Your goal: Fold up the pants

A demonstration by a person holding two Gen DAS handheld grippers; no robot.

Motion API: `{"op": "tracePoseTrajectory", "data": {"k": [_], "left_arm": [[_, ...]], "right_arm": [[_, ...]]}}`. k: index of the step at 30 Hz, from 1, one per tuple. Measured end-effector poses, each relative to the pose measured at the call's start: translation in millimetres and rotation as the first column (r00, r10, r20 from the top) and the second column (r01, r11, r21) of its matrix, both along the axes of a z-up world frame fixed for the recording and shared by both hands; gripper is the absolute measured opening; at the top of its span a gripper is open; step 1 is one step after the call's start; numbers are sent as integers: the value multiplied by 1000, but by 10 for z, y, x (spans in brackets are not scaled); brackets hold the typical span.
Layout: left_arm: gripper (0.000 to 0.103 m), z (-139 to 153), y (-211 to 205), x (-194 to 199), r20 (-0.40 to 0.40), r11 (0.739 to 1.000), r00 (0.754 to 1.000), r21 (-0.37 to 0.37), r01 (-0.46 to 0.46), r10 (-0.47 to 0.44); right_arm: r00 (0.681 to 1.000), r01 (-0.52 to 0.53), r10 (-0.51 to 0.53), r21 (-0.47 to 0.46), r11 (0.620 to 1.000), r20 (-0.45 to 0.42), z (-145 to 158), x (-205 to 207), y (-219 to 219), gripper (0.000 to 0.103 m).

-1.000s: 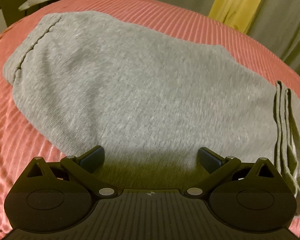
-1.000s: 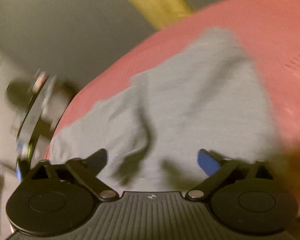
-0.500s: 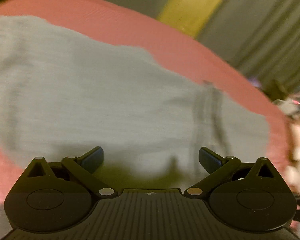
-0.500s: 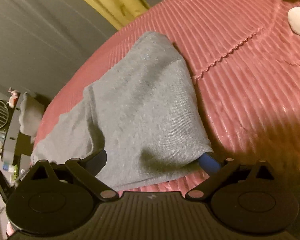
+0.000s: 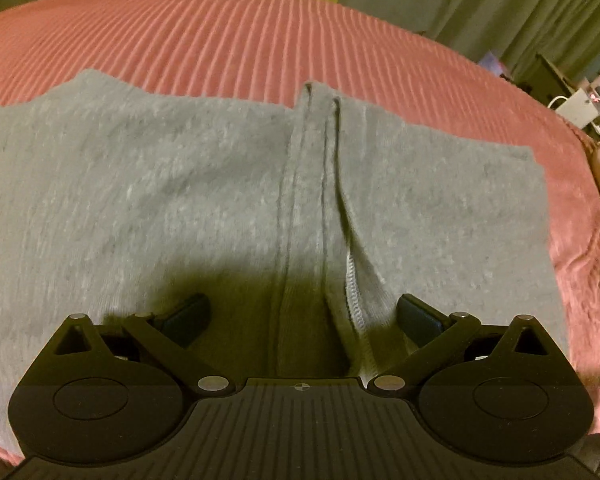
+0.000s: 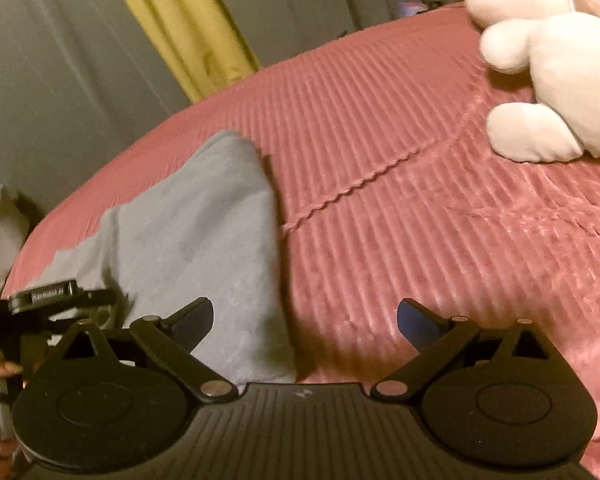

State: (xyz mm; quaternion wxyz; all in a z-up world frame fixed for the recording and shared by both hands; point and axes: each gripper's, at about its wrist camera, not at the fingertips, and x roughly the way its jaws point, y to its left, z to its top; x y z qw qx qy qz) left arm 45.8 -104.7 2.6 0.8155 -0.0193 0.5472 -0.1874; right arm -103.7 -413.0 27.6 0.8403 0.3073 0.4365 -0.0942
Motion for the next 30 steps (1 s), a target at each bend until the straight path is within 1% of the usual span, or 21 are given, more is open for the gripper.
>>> {"op": "tracePoseTrajectory", "data": {"k": [3, 4, 5, 7, 9, 10, 11, 13, 15, 17, 18, 20, 22, 26, 30], "left_arm": [[89, 6, 23, 69, -23, 1000, 999, -12, -23, 22], [79, 21, 50, 92, -30, 999, 999, -15, -35, 34], [65, 40, 73, 101, -37, 999, 998, -19, -41, 41], [51, 77, 101, 134, -63, 997, 997, -60, -52, 48], [51, 52, 127, 182, -112, 990, 992, -119, -70, 57], [51, 21, 132, 194, -120, 990, 991, -120, -78, 63], [51, -8, 127, 198, -119, 991, 991, -111, -72, 58], [50, -25, 117, 193, -110, 991, 993, -120, -53, 40], [38, -18, 142, 209, -117, 990, 992, -130, -56, 41], [25, -14, 207, 208, -136, 984, 990, -169, -59, 36], [24, -17, 235, 207, -143, 980, 989, -188, -64, 37], [21, -7, 279, 177, -138, 978, 989, -198, -70, 43], [20, 12, 284, 135, -120, 977, 992, -204, -67, 43], [19, 42, 252, 98, -102, 979, 993, -191, -71, 52], [18, 182, 388, 67, -95, 970, 993, -226, -89, 69]], "right_arm": [[999, -8, 12, 95, 995, -43, -134, 71, -75, 99], [999, -5, 11, 115, 993, -53, -152, 89, -92, 99], [998, -5, 12, 129, 992, -57, -173, 88, -104, 99], [998, -6, 14, 144, 990, -57, -188, 82, -109, 99], [999, 0, 8, 154, 988, -51, -203, 65, -116, 99], [999, 5, 3, 162, 987, -48, -228, 67, -123, 99], [999, 14, -6, 169, 986, -48, -232, 53, -133, 99], [998, 30, -21, 182, 983, -52, -247, 30, -152, 99], [998, 38, -27, 194, 980, -57, -257, 23, -168, 99], [998, 41, -29, 200, 979, -64, -271, 29, -177, 99], [997, 42, -28, 200, 979, -69, -277, 36, -177, 99], [997, 40, -25, 199, 979, -79, -287, 52, -171, 99], [996, 44, -28, 195, 980, -86, -299, 60, -161, 99], [995, 54, -36, 198, 979, -96, -314, 59, -164, 99], [994, 62, -42, 193, 979, -106, -327, 70, -172, 99]]}}
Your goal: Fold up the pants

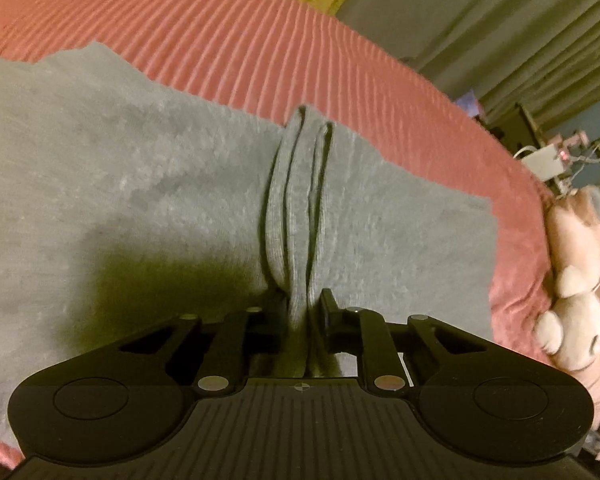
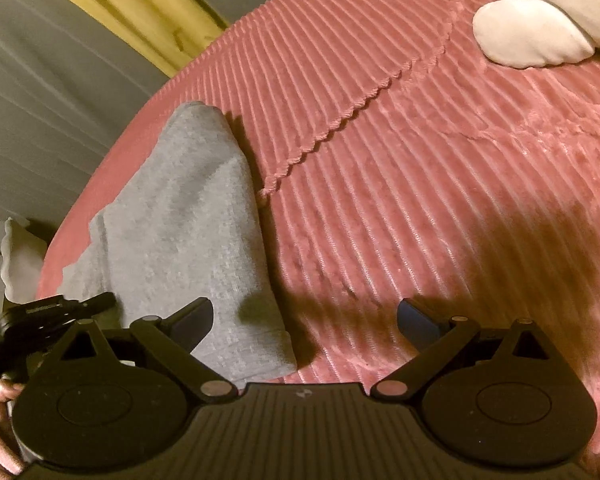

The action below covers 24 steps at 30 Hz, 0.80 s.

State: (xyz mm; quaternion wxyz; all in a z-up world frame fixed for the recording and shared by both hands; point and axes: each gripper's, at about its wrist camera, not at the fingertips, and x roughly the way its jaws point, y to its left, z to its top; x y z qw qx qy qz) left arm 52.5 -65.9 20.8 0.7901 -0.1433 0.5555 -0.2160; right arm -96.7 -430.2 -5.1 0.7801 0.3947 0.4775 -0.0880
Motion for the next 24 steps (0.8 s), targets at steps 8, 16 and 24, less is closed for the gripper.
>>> {"op": "tracePoseTrajectory", "data": {"k": [8, 16, 24], "left_arm": [[18, 304, 331, -64, 113, 995, 993, 90, -38, 27], [19, 65, 495, -38, 97, 986, 993, 146, -85, 71], [47, 98, 327, -165, 187, 954, 982, 288, -85, 31]], "right_arm": [[1000, 0, 0, -2, 1000, -10, -3, 14, -11, 99], [1000, -10, 10, -10, 1000, -21, -3, 35, 2, 99], [999, -14, 14, 2, 1000, -29, -31, 41, -27, 99]]}}
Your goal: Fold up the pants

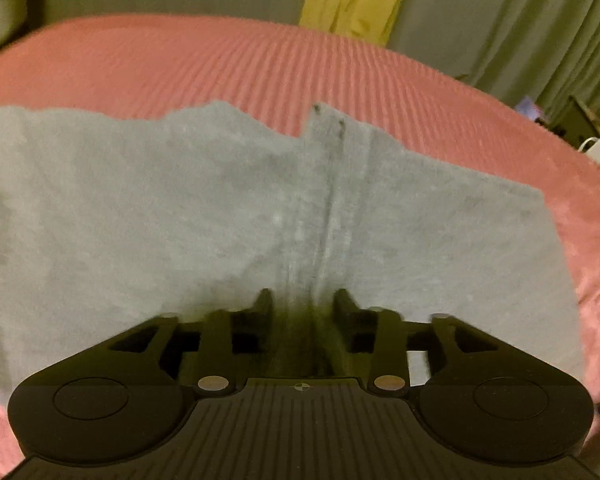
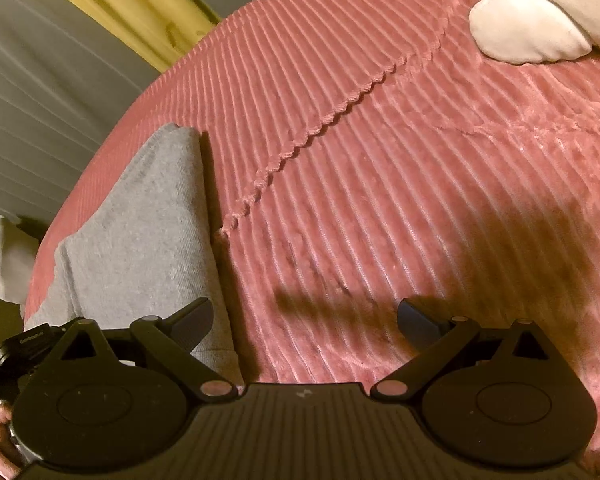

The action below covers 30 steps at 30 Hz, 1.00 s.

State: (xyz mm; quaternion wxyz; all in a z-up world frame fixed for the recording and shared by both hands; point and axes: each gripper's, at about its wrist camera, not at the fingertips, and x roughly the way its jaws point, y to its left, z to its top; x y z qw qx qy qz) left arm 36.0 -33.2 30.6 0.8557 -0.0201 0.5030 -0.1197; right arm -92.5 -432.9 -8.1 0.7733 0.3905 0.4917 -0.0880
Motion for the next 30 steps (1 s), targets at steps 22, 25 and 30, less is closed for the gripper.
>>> {"op": "tracePoseTrajectory", "data": {"k": [22, 25, 30], "left_arm": [[64, -47, 736, -258, 57, 959, 961, -102, -263, 270], [74, 62, 1088, -297, 82, 913, 918, -168, -371, 388], [74, 115, 1861, -394, 45, 770, 794, -285, -571, 606]], "right_arm": [[1000, 10, -9, 22, 1000, -24, -23, -2, 3, 99], [1000, 10, -9, 22, 1000, -27, -22, 0, 2, 99], [1000, 17, -17, 39, 999, -17, -27, -3, 1, 99]]}}
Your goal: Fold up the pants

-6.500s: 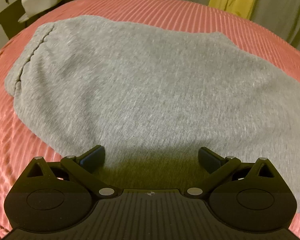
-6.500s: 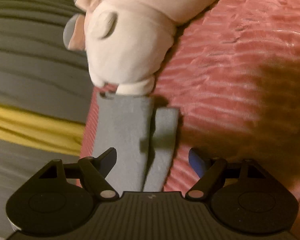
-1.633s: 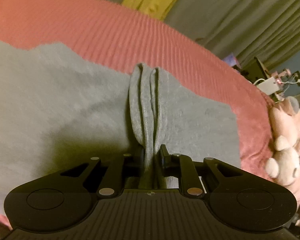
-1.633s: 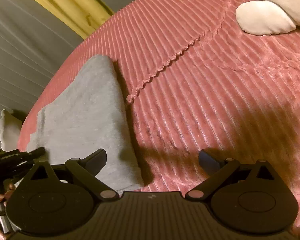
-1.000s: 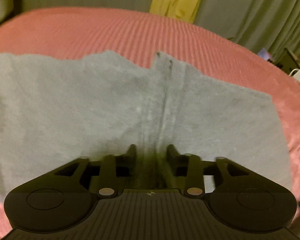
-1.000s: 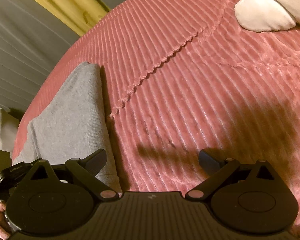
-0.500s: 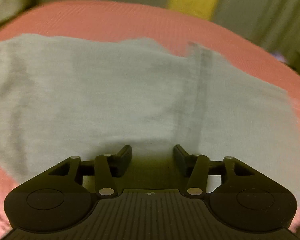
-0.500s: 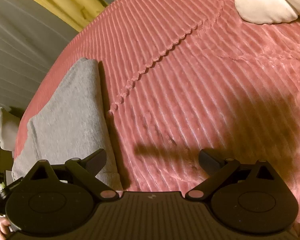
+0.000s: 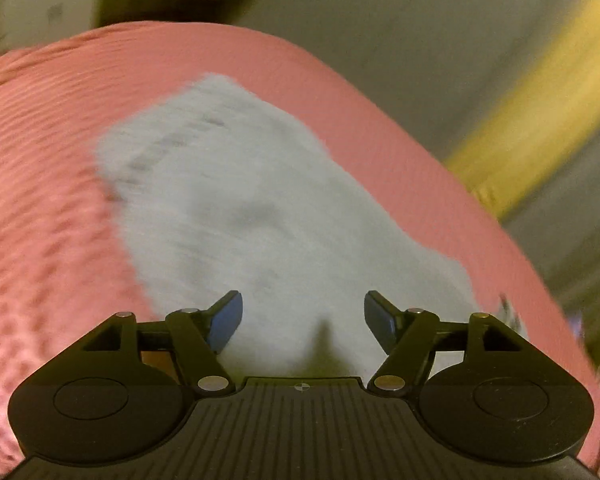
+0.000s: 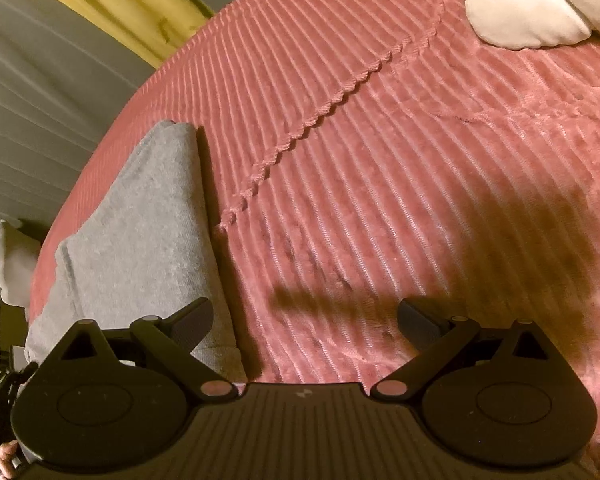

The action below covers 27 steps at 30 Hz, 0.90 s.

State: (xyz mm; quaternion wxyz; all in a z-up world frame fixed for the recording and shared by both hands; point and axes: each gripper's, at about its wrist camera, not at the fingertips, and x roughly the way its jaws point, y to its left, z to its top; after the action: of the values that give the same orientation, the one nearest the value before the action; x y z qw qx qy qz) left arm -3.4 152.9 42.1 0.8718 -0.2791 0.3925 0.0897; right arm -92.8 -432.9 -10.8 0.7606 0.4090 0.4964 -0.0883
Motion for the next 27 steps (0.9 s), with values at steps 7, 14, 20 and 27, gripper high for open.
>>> {"op": "tracePoseTrajectory", "data": {"k": [7, 14, 20, 27], "left_arm": [[72, -255, 889, -21, -8, 978, 986, -132, -164, 164], [64, -611, 1248, 189, 6, 937, 990, -325, -128, 138], [68, -689, 1365, 476, 55, 932, 990, -348, -102, 129], [51, -694, 1441, 575, 107, 949, 988, -305, -73, 110]], "right_arm": [[1000, 3, -2, -23, 1000, 30, 54, -5, 50, 99], [1000, -1, 1, -43, 999, -16, 35, 49, 67, 99], [999, 1, -3, -55, 999, -44, 13, 83, 75, 99], [995, -17, 9, -77, 997, -99, -34, 167, 117, 99]]}}
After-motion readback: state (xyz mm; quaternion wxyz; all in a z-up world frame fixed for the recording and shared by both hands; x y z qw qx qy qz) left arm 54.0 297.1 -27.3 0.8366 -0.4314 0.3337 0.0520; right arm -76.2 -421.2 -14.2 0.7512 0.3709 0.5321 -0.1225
